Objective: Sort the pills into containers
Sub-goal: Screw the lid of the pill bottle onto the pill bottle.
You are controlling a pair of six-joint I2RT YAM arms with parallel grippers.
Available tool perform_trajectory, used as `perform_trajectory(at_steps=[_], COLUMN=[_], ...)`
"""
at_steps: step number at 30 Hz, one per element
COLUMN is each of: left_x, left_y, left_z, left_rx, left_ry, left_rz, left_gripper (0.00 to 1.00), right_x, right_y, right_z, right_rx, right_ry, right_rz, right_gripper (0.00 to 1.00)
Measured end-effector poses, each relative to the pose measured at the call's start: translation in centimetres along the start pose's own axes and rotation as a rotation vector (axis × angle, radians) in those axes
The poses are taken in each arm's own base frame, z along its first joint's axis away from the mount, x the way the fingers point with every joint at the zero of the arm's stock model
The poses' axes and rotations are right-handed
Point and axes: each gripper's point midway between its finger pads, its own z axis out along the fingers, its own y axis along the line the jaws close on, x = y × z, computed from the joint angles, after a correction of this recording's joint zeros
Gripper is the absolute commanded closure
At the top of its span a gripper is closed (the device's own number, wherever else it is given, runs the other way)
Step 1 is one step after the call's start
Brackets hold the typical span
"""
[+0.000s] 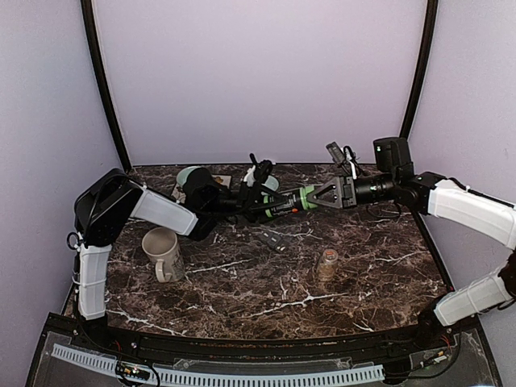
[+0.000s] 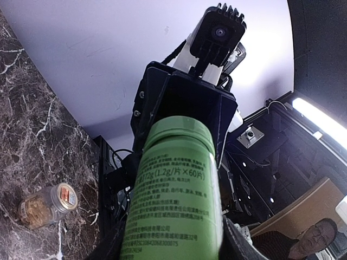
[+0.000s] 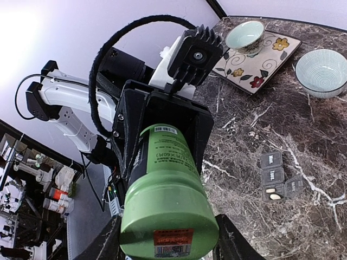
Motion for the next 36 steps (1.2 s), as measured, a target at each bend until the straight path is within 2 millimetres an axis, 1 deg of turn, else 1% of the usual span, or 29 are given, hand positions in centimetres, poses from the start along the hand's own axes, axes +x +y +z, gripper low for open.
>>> perform_trajectory(at_steps=[3, 9, 13, 19, 24, 29, 36], left_x=[0.0, -0.1, -0.4, -0.8, -0.8, -0.8, -0.3], left_y=[0.3, 1.6, 1.5, 0.5, 0.2, -1.1, -3.1], left_z=[-0.1, -0.2, -0.1, -0.2, -0.1, 0.2, 0.6], left_rx=[-0.009, -0.064, -0.114, -0.153, -0.147, -0.104, -0.027], left_ry=[0.002, 0.018, 0.028, 0.029, 0.036, 0.036, 0.059], left_rz=[0.012, 0.07, 0.114, 0.199, 0.207, 0.198, 0.139], left_gripper=[1.0, 1.0, 1.0, 1.0, 1.0, 1.0, 1.0], right_x=[0.1, 0.8, 0.7, 0.1, 0.1, -0.5, -0.8], right_y=[-0.3, -1.5, -1.7, -1.1, -0.6, 0.3, 2.6], right_z=[0.2, 0.5, 0.5, 0.3, 0.2, -0.3, -1.0], right_rx=[0.006, 0.05, 0.063, 0.043, 0.04, 0.045, 0.002], right_ry=[0.006, 0.021, 0.019, -0.002, 0.003, 0.007, 0.008], right_rz=[0.031, 0.129, 0.171, 0.254, 0.275, 0.227, 0.103], right_gripper=[0.84, 0.87, 0.88, 0.89, 0.86, 0.84, 0.82])
